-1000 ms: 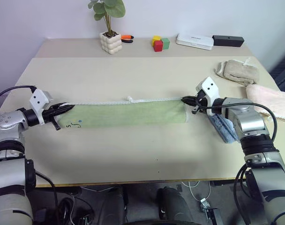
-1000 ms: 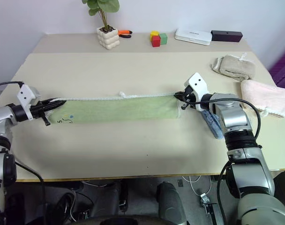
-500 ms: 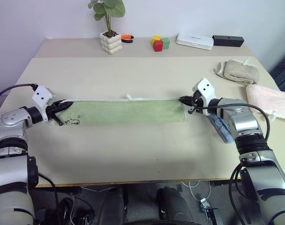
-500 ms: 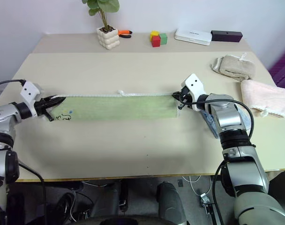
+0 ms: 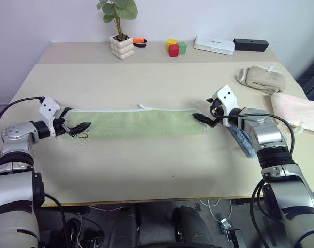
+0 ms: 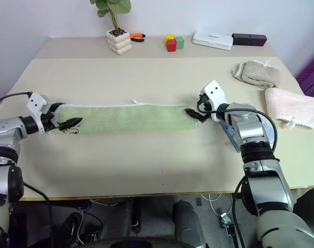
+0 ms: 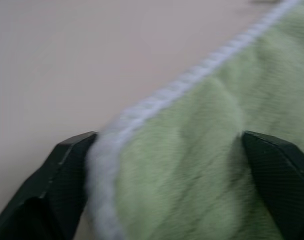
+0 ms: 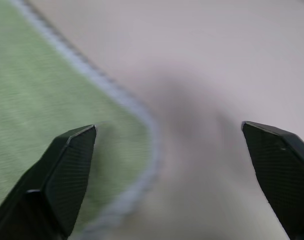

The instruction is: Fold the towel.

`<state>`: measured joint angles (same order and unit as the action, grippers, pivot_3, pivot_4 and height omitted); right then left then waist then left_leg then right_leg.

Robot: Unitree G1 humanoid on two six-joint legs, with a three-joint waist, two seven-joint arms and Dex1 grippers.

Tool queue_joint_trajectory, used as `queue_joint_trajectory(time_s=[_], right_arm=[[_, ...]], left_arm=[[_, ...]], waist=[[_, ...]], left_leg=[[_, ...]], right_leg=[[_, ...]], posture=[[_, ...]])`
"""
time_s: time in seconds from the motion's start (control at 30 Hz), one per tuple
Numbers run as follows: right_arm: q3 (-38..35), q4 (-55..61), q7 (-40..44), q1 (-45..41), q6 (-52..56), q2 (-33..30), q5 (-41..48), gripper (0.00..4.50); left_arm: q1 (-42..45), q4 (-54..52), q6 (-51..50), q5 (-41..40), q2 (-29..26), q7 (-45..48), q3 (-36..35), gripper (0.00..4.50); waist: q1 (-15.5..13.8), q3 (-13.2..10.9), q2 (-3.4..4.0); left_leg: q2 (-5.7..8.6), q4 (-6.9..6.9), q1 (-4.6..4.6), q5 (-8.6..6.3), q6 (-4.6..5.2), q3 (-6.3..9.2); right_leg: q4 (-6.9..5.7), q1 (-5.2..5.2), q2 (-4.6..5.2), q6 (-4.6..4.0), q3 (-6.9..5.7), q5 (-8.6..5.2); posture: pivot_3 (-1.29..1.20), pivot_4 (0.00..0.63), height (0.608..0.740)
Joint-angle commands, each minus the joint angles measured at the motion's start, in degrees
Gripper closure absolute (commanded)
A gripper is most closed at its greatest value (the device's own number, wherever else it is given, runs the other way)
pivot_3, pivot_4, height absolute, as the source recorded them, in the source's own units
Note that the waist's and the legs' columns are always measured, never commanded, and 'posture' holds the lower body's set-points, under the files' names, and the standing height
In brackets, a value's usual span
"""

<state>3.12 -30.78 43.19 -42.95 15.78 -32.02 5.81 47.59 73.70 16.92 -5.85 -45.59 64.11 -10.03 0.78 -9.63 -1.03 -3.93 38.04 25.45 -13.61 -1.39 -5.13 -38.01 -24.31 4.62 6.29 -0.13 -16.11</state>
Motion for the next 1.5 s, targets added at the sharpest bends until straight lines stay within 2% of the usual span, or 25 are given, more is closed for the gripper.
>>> queue_joint_trajectory(time_s=[0.03,0.07,0.13,0.23,0.3,0.33,0.37,0.43,0.6,0.73,0.83,1.2,1.4,1.47,1.5], right_arm=[[-3.77,3.09,-0.78,-1.01,-0.2,0.13,2.33,0.0],[-4.85,4.99,-1.25,-0.54,1.15,0.53,3.53,0.31],[-6.98,9.47,-2.91,0.44,3.68,1.91,6.11,0.91],[-9.57,16.13,-6.82,1.96,6.78,5.32,9.12,2.34],[-11.01,20.47,-10.01,3.25,8.23,8.3,10.79,3.47],[-11.86,22.37,-11.83,3.83,9.4,10.1,11.9,3.98],[-10.79,25.83,-14.58,6.06,10.6,14.26,12.84,4.46],[-8.17,30.26,-18.99,9.84,12.15,20.49,12.8,4.46],[-2.67,29.33,-25.48,13.66,9.82,27.3,7.42,4.46],[-2.07,24.51,-29.88,13.45,6.52,30.05,4.63,4.46],[-1.86,19.1,-34.54,13.55,3.1,28.7,-0.44,4.46],[-7.31,13.09,-39.17,14.75,-2.37,24.15,-1.99,4.46],[-7.11,13.84,-37.06,14.12,-2.9,23.14,-1.0,4.46],[-8.63,15.63,-34.18,13.88,-1.47,23.97,3.12,4.46],[-9.29,17.12,-32.3,13.87,-0.14,24.12,5.45,4.23]], left_arm=[[2.11,-0.51,-6.12,-4.85,-2.47,0.35,-5.23,0.64],[1.89,-1.02,-7.26,-6.37,-2.45,0.73,-6.86,1.0],[2.03,-2.59,-9.49,-9.25,-2.05,1.21,-9.68,1.99],[1.12,-5.53,-11.85,-12.47,-0.97,1.95,-12.51,3.48],[0.15,-8.26,-13.95,-14.41,0.18,2.24,-13.79,4.5],[-0.24,-10.08,-15.34,-15.22,0.9,2.24,-14.04,4.5],[-1.85,-16.34,-18.89,-16.97,3.66,0.98,-13.68,4.5],[-5.3,-29.12,-26.88,-21.75,8.95,-2.47,-13.99,4.5],[-14.88,-52.55,-39.53,-27.4,18.93,-11.9,-11.7,4.5],[-18.47,-55.82,-40.19,-27.33,23.76,-16.73,-10.83,4.5],[-19.9,-55.47,-37.71,-24.81,25.72,-18.77,-8.94,4.5],[-20.62,-44.14,-28.99,-22.9,18.55,-19.08,-12.75,4.5],[-20.81,-38.91,-27.45,-23.3,13.68,-18.26,-15.28,4.5],[-21.67,-39.56,-29.4,-24.53,12.67,-15.29,-15.34,4.5],[-22.38,-40.81,-29.4,-24.52,12.5,-14.13,-14.83,4.25]], waist=[[-0.02,0.0,0.0],[-0.02,0.0,0.0],[0.02,0.0,0.0],[0.02,0.0,0.0],[-0.04,0.0,0.0],[-0.08,0.0,0.0],[-0.15,0.0,0.0],[-0.23,0.05,-0.04],[0.15,0.05,-0.04],[0.15,0.05,-0.04],[-0.02,0.05,-0.04],[0.01,0.05,-0.05],[0.1,0.05,-0.05],[0.07,0.05,-0.05],[0.09,0.05,-0.05]], left_leg=[[0.0,0.0,0.0,0.0,0.0,0.0],[0.0,0.0,0.0,0.0,0.0,0.0],[0.0,0.0,0.0,0.0,0.0,0.0],[-0.01,-0.01,0.0,0.01,-0.02,0.02],[-0.01,0.0,0.0,0.01,-0.02,0.02],[-0.01,-0.01,0.0,0.01,-0.02,0.02],[-0.01,0.0,0.0,0.01,-0.02,0.03],[-0.01,-0.01,-0.01,0.01,-0.02,0.08],[0.01,0.08,0.0,0.02,-0.04,0.14],[0.01,0.04,-0.07,0.04,-0.07,0.2],[0.03,0.02,-0.07,0.04,-0.07,0.21],[0.05,0.0,-0.09,0.04,-0.07,0.21],[0.04,-0.01,-0.09,0.04,-0.07,0.21],[0.04,-0.01,-0.09,0.04,-0.07,0.21],[0.04,-0.01,-0.09,0.04,-0.07,0.2]], right_leg=[[0.0,0.0,0.0,0.0,0.0,0.0],[0.0,0.0,0.0,0.0,0.0,0.0],[0.0,0.0,0.0,0.0,0.0,0.0],[-0.03,0.0,0.0,0.0,0.0,0.0],[-0.04,0.01,0.0,0.0,0.0,0.0],[-0.05,0.01,0.0,0.0,0.0,0.0],[-0.06,0.01,0.0,0.0,0.0,0.0],[-0.06,0.07,0.01,0.01,0.0,0.0],[-0.08,0.12,0.02,0.01,0.01,0.01],[-0.1,0.13,-0.03,0.01,0.01,0.0],[-0.08,0.14,-0.03,0.01,0.01,0.0],[-0.04,0.16,-0.01,0.0,0.01,0.0],[-0.04,0.17,0.0,0.0,0.0,0.0],[-0.04,0.17,0.0,0.0,0.0,0.0],[-0.04,0.17,0.0,0.0,0.0,0.0]], posture=[[0.0,0.15,0.735],[0.0,0.15,0.735],[0.0,0.15,0.735],[0.0,0.15,0.735],[0.0,0.15,0.735],[0.0,0.15,0.735],[0.0,0.15,0.735],[0.0,0.15,0.735],[0.0,0.15,0.735],[0.0,0.15,0.735],[0.0,0.15,0.735],[0.0,0.15,0.735],[0.0,0.15,0.735],[0.0,0.15,0.735],[0.0,0.15,0.735]])
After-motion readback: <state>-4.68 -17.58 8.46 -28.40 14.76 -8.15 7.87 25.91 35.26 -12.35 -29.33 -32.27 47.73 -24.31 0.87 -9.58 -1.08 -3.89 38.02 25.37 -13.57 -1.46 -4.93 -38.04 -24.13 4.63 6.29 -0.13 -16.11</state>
